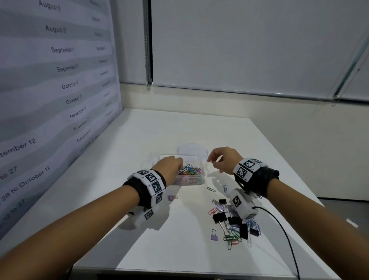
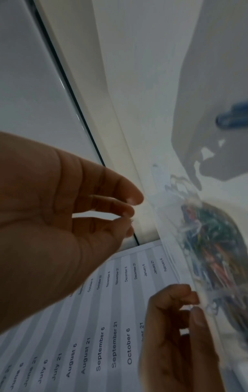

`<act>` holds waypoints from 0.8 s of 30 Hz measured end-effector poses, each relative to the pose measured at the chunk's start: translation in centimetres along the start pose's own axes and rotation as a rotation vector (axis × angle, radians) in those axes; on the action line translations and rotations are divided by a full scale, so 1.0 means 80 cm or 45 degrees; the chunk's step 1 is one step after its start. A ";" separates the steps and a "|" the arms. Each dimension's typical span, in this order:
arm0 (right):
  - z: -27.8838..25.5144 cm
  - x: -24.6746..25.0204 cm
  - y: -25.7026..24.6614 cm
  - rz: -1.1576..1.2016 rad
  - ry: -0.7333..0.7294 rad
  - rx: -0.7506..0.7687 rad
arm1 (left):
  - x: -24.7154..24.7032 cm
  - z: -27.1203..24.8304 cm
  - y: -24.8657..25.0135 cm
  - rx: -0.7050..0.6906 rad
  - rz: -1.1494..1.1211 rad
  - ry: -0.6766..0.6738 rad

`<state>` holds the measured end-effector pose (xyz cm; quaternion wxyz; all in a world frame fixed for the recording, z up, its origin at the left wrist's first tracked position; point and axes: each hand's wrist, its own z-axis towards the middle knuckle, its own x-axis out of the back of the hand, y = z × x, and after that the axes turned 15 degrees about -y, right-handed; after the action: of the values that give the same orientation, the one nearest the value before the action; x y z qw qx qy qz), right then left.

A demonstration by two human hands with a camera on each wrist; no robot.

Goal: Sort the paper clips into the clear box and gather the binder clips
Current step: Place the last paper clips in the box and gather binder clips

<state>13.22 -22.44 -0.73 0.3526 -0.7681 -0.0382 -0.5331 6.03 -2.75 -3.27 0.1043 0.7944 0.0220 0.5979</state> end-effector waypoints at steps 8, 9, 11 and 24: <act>-0.062 0.002 0.048 -0.157 -0.444 -0.185 | -0.017 -0.003 0.065 -0.381 0.166 0.088; -0.066 -0.001 0.050 -0.152 -0.480 -0.196 | -0.018 -0.003 0.073 -0.404 0.123 -0.011; -0.071 -0.009 0.051 -0.158 -0.555 -0.210 | -0.022 -0.002 0.088 -0.430 0.081 -0.207; -0.071 -0.040 0.046 -0.207 -0.471 -0.029 | -0.041 -0.005 0.100 -0.354 -0.065 -0.471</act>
<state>8.92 -27.50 -4.23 0.2869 -0.8513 -0.1581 -0.4099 3.96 -11.04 -4.74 0.2300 0.8677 -0.0600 0.4365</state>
